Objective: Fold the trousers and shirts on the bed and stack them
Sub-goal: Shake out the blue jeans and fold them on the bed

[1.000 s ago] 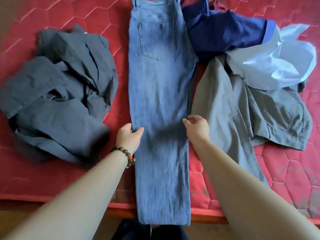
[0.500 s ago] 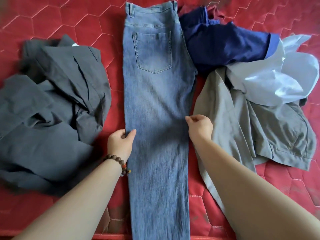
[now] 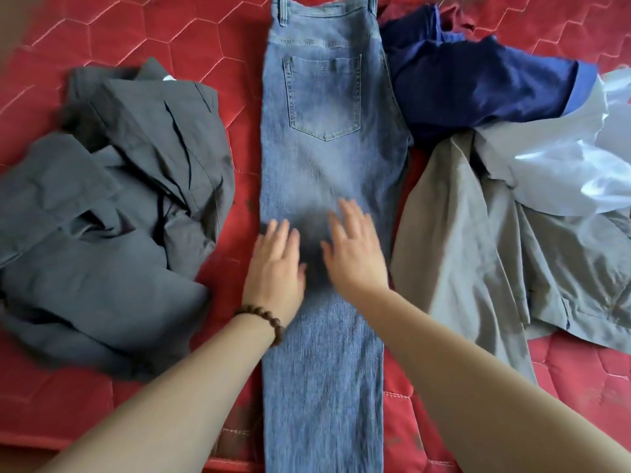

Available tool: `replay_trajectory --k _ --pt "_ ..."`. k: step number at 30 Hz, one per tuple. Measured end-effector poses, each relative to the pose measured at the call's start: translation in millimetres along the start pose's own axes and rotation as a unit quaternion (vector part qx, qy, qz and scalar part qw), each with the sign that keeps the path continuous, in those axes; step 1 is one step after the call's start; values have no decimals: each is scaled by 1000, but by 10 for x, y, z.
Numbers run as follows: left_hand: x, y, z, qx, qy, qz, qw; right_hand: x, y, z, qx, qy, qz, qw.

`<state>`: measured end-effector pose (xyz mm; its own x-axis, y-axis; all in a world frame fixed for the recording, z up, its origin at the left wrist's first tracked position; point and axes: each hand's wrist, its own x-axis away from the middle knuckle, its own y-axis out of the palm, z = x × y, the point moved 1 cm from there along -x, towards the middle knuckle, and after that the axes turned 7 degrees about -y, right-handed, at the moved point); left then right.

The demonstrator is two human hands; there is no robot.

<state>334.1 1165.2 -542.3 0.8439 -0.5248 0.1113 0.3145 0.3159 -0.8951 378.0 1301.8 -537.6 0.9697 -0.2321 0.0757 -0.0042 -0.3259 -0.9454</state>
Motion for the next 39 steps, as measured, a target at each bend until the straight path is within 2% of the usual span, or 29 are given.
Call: replay_trajectory --k 1,3,8,14,20,27,30,32,36,39 --pt "61 96 20 -44 17 -39 998 68 117 -56 8 -28 -53 998" --pt "216 231 -4 -111 24 -65 991 230 311 -90 23 -34 -90 995" --pt "640 329 -133 -165 59 -60 983 759 437 -91 54 20 -66 996" --pt "1241 398 -181 -194 96 -108 970 1496 536 -236 74 12 -66 995" --pt "1903 440 -149 -190 116 -130 966 2094 597 -341 75 -11 -89 993" --pt "2503 375 -233 -239 154 -153 946 2827 535 -198 80 -99 -137 982" --pt "2595 253 -362 -247 217 -173 928 2954 374 -38 98 -174 -164 966" --pt "2519 127 -444 -251 261 -151 920 2894 241 91 110 -216 -161 957" --pt "2234 -72 -557 -276 223 -116 928 2718 32 352 112 -185 -152 964" --pt "2149 -5 -559 -275 223 -155 922 2639 29 386 101 -192 -172 961"
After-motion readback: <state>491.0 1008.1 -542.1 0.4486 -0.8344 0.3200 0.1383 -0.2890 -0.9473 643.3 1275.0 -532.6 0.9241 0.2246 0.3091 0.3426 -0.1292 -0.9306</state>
